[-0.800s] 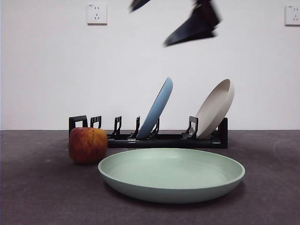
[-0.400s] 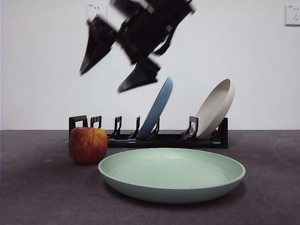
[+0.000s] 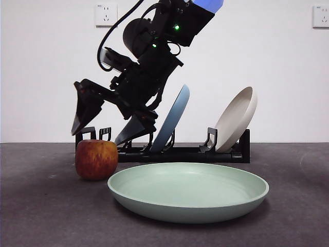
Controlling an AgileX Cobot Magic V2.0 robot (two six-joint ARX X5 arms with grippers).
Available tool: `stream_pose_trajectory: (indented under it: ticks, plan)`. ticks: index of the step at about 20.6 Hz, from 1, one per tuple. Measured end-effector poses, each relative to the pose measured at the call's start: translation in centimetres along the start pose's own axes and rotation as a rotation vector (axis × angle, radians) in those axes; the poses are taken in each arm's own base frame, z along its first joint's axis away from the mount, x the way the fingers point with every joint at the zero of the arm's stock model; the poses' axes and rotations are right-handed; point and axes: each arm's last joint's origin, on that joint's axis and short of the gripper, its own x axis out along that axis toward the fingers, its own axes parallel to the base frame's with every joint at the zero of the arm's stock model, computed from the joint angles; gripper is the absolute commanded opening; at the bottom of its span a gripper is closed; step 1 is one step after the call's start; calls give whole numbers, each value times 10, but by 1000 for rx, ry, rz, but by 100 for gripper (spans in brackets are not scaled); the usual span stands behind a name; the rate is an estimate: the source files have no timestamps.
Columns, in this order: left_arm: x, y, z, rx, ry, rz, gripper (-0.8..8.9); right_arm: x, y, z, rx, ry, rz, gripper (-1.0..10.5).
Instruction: Take the green plate from the plate rack,put the plate on the table,take the apple from the table,put the apple in the plate
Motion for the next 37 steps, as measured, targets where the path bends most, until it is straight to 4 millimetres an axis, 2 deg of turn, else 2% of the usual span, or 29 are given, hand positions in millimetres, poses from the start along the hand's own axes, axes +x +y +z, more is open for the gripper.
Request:
stream_pose_trajectory:
  ticks: [2,6,8,12,14,17,22,25,28,30,31,34,37]
  plan:
    - [0,0,0,0,0,0,251,7,5,-2,-8,10,-5,785]
    - [0,0,0,0,0,0,251,35,12,-19,-14,87,-34,784]
    - [0,0,0,0,0,0,251,40,12,-23,-17,101,-56,770]
    - [0,0,0,0,1,0,251,40,13,-23,-18,109,-78,460]
    - [0,0,0,0,1,0,251,40,12,-24,-19,114,-106,218]
    - [0,0,0,1,3,0,251,40,12,-23,-19,111,-106,-23]
    - [0,0,0,2,3,0,251,38,13,-23,-18,118,-106,-16]
    - [0,0,0,2,3,0,251,15,20,-14,-16,128,-112,-16]
    - [0,0,0,2,3,-1,251,-39,35,8,-29,96,-145,-17]
    - [0,0,0,1,3,-2,251,-76,44,14,-47,109,-159,-17]
    - [0,0,0,1,3,-3,251,-92,47,15,-52,131,-160,-17]
    - [0,0,0,2,3,-4,251,-125,51,10,-56,182,-164,-17]
    - [0,-1,0,1,3,-24,251,-149,53,-6,-55,178,-174,-17]
